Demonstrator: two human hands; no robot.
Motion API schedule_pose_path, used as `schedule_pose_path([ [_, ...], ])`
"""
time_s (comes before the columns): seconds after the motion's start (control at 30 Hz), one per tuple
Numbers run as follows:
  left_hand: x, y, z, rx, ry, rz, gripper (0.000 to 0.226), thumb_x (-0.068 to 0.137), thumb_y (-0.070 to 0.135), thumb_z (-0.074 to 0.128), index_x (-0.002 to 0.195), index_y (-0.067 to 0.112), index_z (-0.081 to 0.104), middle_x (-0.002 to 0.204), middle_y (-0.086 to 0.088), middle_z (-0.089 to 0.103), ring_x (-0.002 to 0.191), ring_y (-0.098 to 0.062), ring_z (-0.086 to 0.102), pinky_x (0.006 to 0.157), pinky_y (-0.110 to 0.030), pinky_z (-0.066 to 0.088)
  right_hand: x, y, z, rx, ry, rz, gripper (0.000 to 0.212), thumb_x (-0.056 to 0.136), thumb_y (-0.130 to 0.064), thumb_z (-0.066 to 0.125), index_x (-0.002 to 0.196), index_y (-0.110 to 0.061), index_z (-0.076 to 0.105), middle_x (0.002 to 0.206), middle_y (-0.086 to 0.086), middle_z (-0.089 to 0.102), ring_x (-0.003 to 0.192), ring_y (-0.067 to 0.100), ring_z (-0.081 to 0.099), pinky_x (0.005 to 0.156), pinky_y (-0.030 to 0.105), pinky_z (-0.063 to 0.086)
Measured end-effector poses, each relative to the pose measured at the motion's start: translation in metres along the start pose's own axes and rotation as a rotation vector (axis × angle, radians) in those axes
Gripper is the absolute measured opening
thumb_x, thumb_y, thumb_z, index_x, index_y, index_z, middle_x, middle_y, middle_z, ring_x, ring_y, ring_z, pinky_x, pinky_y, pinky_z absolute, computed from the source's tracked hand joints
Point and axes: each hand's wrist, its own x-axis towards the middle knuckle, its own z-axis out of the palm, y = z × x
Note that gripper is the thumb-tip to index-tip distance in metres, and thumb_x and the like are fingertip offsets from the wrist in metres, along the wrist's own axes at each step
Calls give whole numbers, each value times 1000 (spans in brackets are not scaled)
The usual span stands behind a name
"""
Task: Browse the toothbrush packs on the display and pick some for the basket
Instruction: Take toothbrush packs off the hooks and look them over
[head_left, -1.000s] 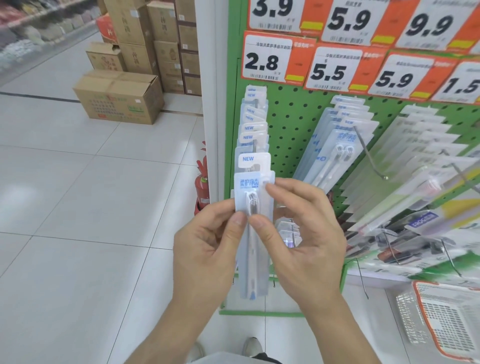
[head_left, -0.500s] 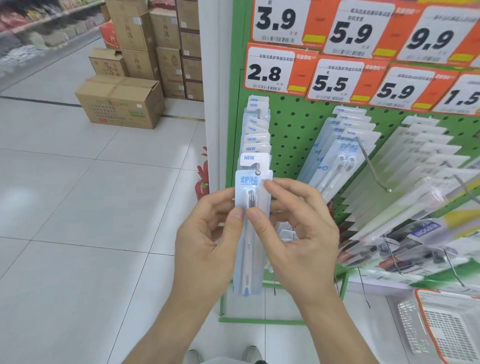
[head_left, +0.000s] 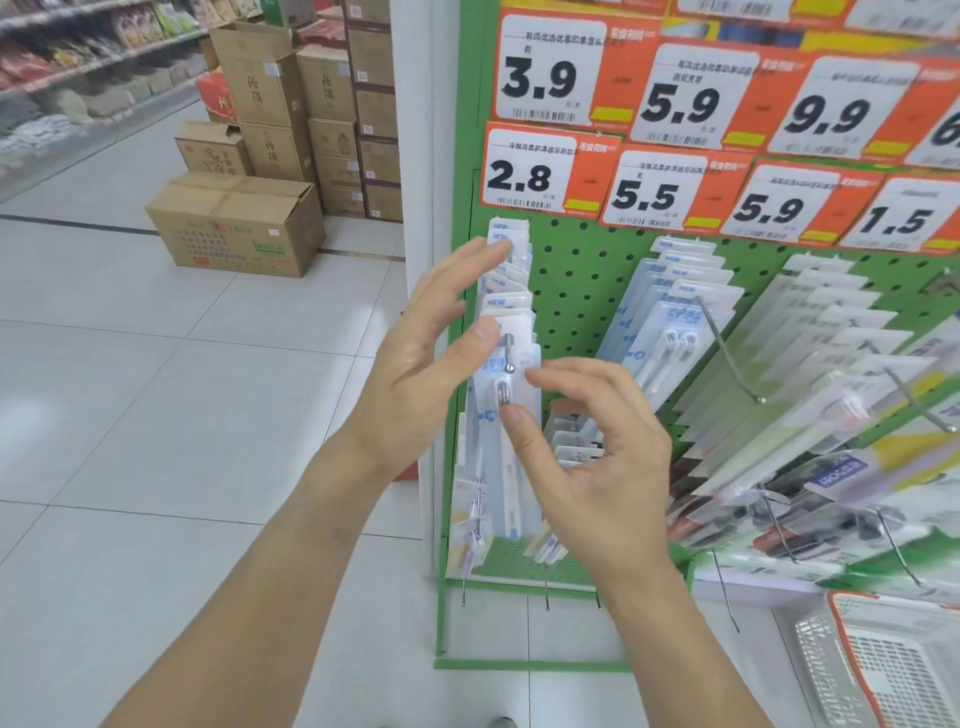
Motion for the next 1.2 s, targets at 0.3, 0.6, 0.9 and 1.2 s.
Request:
schedule_pose_path([
  [0.3, 11, -9, 1, 161, 27, 46, 35, 105, 32, 42, 136, 27, 58, 154, 3, 44, 146, -10, 36, 122, -43, 30, 60, -12, -8, -32, 44, -24, 13, 91, -6, 70, 94, -18, 71, 94, -6, 68, 91, 11, 66, 78, 28, 55],
  [0.6, 17, -3, -6, 289, 6, 58, 34, 104, 33, 48, 132, 25, 64, 153, 6, 46, 143, -3, 38, 118, -20, 29, 136, 14, 19, -214, -174, 157, 20, 99, -15, 62, 115, -19, 74, 103, -10, 73, 90, -1, 65, 80, 6, 48],
  [0.9, 20, 4, -12, 334, -26, 44, 38, 96, 37, 60, 131, 23, 67, 150, 10, 51, 140, 1, 41, 117, -18, 29, 141, 26, 27, -242, -192, 116, 16, 92, -10, 69, 103, -19, 75, 84, -12, 68, 75, -3, 62, 72, 10, 50],
  [1.2, 21, 8, -9, 392, 48, 55, 27, 99, 29, 62, 124, 23, 71, 142, 11, 58, 134, 4, 48, 114, -16, 33, 134, 19, 21, -326, -171, 40, 22, 93, -6, 59, 108, -17, 71, 97, -1, 65, 80, -2, 56, 74, 6, 41],
])
